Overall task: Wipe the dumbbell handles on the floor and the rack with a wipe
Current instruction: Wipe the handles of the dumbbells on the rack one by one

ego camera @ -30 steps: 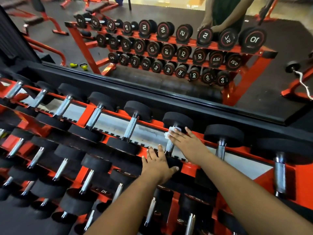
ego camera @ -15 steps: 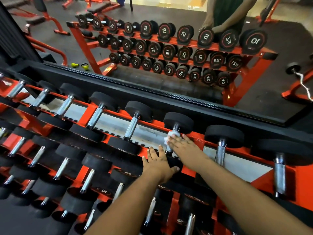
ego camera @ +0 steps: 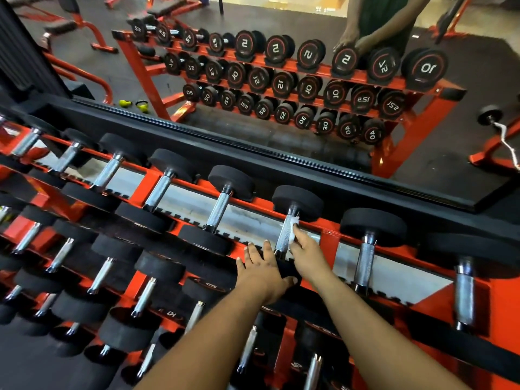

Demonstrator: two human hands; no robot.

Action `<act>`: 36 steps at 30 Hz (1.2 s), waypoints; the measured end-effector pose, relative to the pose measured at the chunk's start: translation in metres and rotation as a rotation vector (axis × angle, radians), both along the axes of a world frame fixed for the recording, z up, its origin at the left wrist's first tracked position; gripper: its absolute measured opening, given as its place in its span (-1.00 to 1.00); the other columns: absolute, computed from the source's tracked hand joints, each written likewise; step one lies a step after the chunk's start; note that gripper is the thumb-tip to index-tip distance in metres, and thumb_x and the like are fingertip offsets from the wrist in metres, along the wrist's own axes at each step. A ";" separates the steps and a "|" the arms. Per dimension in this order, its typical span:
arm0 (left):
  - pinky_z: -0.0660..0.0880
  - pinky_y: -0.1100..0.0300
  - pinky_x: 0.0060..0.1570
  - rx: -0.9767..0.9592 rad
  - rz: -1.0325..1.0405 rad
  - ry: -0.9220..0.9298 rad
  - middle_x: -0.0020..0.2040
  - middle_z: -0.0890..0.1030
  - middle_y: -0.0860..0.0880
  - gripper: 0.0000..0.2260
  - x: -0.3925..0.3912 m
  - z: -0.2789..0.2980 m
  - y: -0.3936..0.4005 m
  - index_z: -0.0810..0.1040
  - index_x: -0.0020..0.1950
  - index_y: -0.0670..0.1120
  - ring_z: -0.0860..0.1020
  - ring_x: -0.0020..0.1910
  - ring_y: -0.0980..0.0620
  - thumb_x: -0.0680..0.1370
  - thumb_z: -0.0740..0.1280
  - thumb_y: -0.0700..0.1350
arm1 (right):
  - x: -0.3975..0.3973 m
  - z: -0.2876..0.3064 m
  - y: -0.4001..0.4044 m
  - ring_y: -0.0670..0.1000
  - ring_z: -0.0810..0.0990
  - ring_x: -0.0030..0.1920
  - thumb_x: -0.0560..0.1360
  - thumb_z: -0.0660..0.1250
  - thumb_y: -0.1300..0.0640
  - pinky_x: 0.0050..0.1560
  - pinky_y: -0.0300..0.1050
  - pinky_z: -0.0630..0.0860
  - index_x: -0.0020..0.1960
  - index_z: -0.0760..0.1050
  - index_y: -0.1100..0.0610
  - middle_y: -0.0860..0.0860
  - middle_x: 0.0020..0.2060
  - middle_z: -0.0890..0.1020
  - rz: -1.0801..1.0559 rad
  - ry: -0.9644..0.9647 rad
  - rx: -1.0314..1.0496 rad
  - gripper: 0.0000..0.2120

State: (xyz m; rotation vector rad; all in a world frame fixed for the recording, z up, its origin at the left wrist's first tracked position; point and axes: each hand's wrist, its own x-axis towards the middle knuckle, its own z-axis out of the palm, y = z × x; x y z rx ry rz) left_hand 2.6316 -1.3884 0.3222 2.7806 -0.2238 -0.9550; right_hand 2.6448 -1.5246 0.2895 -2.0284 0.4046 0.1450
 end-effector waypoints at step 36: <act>-0.18 -0.23 0.58 -0.010 0.005 -0.013 0.62 -0.25 -0.32 0.00 -0.001 0.003 0.000 -0.34 0.63 -0.10 -0.23 0.63 -0.25 0.54 0.19 0.42 | 0.060 0.016 0.007 0.13 0.59 -0.10 0.52 0.31 0.29 -0.04 0.00 0.53 0.13 0.54 0.30 0.18 -0.12 0.60 -0.510 0.192 0.781 -0.80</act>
